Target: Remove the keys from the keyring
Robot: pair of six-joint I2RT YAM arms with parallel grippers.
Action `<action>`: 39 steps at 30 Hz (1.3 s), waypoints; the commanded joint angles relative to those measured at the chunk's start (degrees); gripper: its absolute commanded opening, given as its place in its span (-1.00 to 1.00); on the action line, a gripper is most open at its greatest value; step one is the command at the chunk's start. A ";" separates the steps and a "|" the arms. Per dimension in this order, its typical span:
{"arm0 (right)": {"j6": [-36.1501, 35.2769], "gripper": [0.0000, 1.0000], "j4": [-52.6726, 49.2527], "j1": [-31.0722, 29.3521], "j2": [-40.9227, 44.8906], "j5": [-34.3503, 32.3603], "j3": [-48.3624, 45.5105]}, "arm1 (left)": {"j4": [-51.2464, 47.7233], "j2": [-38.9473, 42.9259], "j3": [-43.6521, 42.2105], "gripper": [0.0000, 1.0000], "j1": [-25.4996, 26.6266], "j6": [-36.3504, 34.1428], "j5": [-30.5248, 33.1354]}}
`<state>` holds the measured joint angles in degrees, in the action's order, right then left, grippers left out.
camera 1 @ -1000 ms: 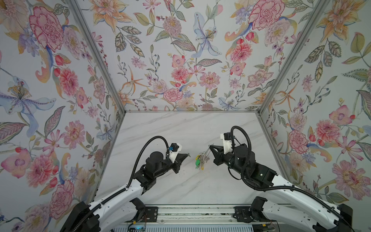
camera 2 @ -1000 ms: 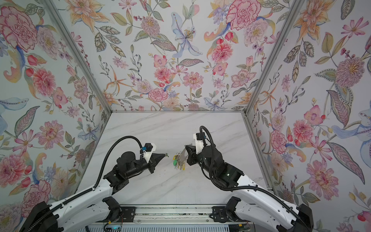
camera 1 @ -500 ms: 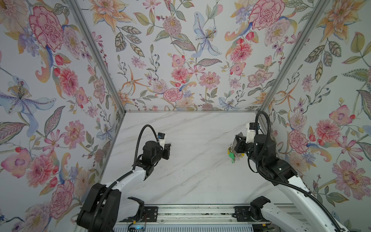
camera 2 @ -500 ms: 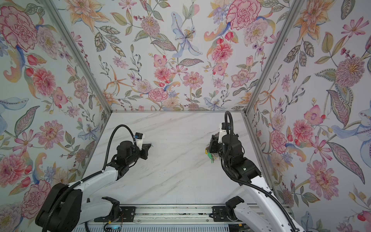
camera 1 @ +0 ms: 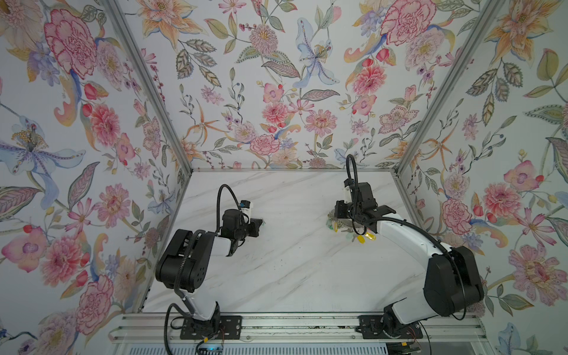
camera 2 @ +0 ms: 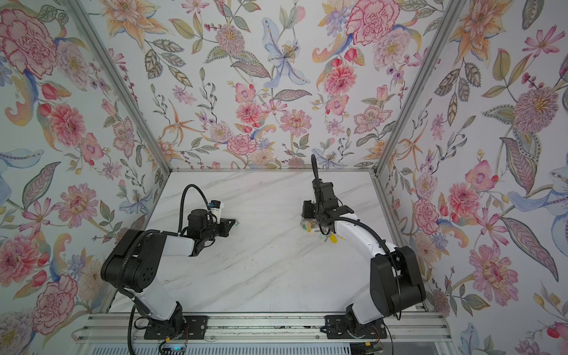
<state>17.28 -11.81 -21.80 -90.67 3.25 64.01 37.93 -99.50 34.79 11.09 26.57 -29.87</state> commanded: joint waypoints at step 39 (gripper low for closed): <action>3.45 -0.32 1.60 -9.67 14.71 2.35 -21.74 | -14.82 17.79 -9.08 0.26 -1.25 -4.42 11.07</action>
<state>19.73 -9.76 -31.99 -78.46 5.45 42.94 25.30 -79.70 23.51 10.02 23.33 -20.51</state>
